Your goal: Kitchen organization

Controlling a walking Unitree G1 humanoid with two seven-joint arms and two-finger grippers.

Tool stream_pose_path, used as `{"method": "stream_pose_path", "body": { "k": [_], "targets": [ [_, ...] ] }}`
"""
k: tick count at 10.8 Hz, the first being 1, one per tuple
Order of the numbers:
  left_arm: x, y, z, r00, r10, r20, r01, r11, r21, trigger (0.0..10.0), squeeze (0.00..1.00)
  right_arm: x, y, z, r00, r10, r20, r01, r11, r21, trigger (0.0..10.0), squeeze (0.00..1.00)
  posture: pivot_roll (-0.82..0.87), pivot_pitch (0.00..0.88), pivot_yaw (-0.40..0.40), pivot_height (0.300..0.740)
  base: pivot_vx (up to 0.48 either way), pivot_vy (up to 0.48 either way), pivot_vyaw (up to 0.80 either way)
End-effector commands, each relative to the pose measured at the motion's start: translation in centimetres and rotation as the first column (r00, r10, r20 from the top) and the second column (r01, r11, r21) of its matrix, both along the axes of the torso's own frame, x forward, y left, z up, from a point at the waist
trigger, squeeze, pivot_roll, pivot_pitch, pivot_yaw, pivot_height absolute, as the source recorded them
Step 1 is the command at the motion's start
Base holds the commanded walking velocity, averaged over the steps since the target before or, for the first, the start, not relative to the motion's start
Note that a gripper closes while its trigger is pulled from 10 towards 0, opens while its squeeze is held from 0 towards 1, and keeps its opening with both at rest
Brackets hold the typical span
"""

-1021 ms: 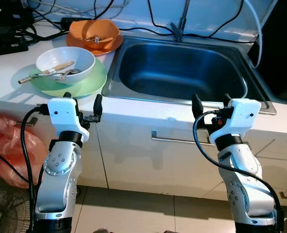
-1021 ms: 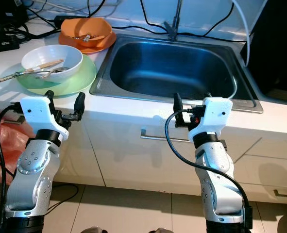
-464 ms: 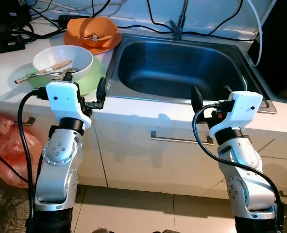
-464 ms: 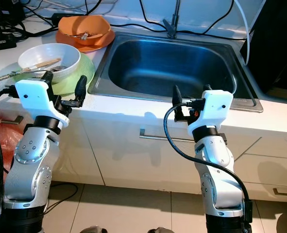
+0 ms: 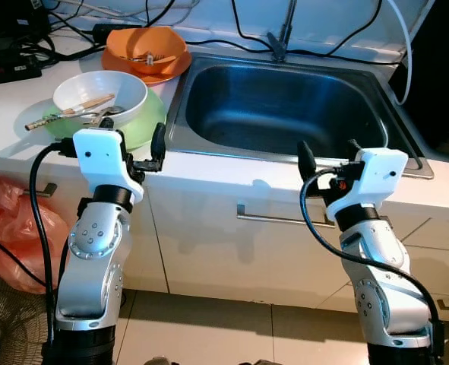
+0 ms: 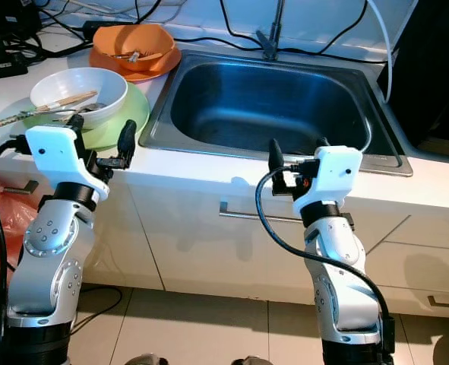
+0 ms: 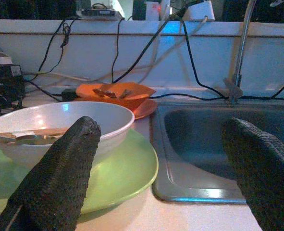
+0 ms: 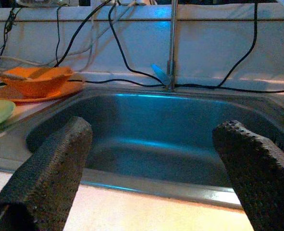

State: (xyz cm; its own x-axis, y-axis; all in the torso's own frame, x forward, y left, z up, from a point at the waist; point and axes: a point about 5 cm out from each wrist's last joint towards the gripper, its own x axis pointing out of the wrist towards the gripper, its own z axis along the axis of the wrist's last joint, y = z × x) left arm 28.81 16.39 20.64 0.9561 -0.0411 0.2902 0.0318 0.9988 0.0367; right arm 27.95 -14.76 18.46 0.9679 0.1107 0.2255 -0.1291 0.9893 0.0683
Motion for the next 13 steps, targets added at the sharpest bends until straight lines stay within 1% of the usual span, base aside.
{"method": "stream_pose_path", "body": {
  "k": [1, 2, 3, 9, 13],
  "targets": [
    [-0.1, -0.6, 1.6, 0.998, -0.013, 0.062, 0.013, 1.0, 0.003, 10.0, 0.0, -0.1, -0.3, 1.4, 0.998, -0.017, 0.053, 0.017, 1.0, -0.005, 10.0, 0.0, 0.03, 0.081, -0.06, 0.74, 0.0, 0.0, 0.0],
    [-0.2, -0.9, 2.3, 0.995, -0.025, 0.093, 0.025, 1.0, 0.011, 10.0, 0.0, -0.1, -0.2, 2.4, 0.996, -0.018, 0.088, 0.018, 1.0, -0.002, 10.0, 0.0, 0.03, 0.081, -0.059, 0.74, 0.24, 0.0, 0.0],
    [-0.2, -1.0, 2.6, 0.995, -0.03, 0.099, 0.03, 1.0, 0.01, 10.0, 0.0, -0.1, -0.1, 2.9, 0.994, -0.015, 0.104, 0.015, 1.0, 0.001, 10.0, 0.0, 0.03, 0.081, -0.059, 0.74, 0.285, 0.0, 0.0],
    [0.1, -0.8, 1.8, 0.998, -0.018, 0.055, 0.018, 1.0, 0.005, 10.0, 0.0, -0.3, 0.1, 2.4, 0.997, -0.006, 0.083, 0.007, 1.0, -0.007, 10.0, 0.0, 0.03, 0.086, -0.059, 0.74, 0.368, 0.0, 0.0],
    [-0.1, -1.1, 1.4, 0.999, -0.031, 0.041, 0.031, 1.0, 0.001, 10.0, 0.0, -0.4, 0.2, 2.1, 0.997, -0.003, 0.072, 0.004, 1.0, -0.011, 10.0, 0.0, 0.03, 0.085, -0.057, 0.74, 0.0, 0.0, 0.0]
  ]
}}
